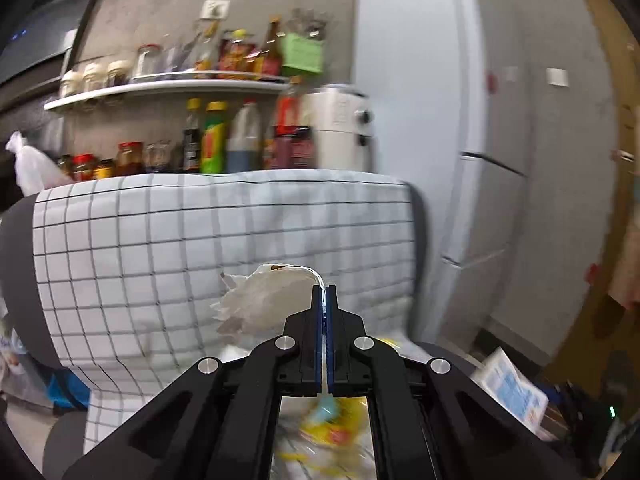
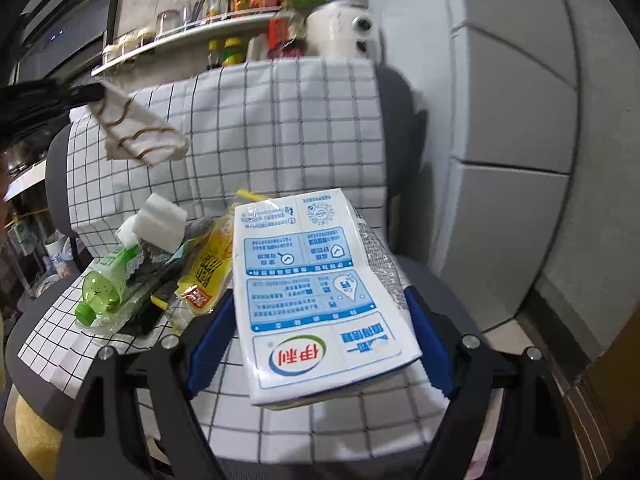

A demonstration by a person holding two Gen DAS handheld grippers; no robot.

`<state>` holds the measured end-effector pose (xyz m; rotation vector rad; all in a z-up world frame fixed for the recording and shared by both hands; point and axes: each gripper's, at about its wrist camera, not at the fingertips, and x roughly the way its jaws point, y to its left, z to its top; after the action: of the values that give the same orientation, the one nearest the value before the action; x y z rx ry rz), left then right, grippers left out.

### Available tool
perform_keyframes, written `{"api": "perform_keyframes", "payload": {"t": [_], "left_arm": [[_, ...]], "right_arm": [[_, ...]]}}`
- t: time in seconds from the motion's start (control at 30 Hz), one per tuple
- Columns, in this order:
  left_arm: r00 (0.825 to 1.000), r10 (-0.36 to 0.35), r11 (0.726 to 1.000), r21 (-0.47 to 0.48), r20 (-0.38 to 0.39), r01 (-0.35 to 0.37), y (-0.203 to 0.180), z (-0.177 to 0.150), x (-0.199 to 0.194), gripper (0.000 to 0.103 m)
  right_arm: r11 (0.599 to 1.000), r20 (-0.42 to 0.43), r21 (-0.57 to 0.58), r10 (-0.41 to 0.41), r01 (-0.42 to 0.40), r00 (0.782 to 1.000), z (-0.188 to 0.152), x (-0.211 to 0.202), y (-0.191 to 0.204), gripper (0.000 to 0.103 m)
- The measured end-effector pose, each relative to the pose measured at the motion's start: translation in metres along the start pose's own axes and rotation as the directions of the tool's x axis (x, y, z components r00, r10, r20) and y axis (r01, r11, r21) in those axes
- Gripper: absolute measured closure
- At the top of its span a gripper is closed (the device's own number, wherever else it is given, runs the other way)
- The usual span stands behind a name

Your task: Collect trash

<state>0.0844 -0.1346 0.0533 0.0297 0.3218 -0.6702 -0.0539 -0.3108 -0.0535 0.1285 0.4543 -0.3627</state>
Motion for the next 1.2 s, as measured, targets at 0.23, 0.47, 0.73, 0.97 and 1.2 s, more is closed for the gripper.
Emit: {"api": "perform_keyframes", "payload": {"t": [0.23,0.47,0.73,0.97,1.2], "left_arm": [[0.967,-0.243,0.966,0.069,-0.075,0.248,-0.091,-0.077,-0.027,0.102],[0.795,-0.547,0.808,0.084,-0.262,0.584,-0.211,-0.143,-0.014,0.102],[0.624,-0.644,0.674,0.056,-0.442,0.736,-0.318,-0.192,0.031,0.102],[0.622,-0.577,0.683,0.104,-0.529,0.723,-0.367,-0.223,0.063,0.073],[0.699,-0.482,0.766,0.132,-0.529,0.629,-0.334,-0.223,0.073,0.060]], "right_arm": [[0.983,-0.020,0.041,-0.178,0.179,0.984,-0.036,-0.070,-0.046,0.023],[0.914,-0.064,0.107,-0.386,0.391,0.920,-0.078,-0.138,-0.111,0.023],[0.854,-0.078,0.229,-0.462,0.467,0.883,-0.107,-0.171,-0.173,0.023],[0.827,-0.122,0.289,-0.468,0.482,0.875,-0.132,-0.165,-0.207,0.023],[0.825,-0.219,0.303,-0.427,0.478,0.877,-0.159,-0.127,-0.218,0.020]]}}
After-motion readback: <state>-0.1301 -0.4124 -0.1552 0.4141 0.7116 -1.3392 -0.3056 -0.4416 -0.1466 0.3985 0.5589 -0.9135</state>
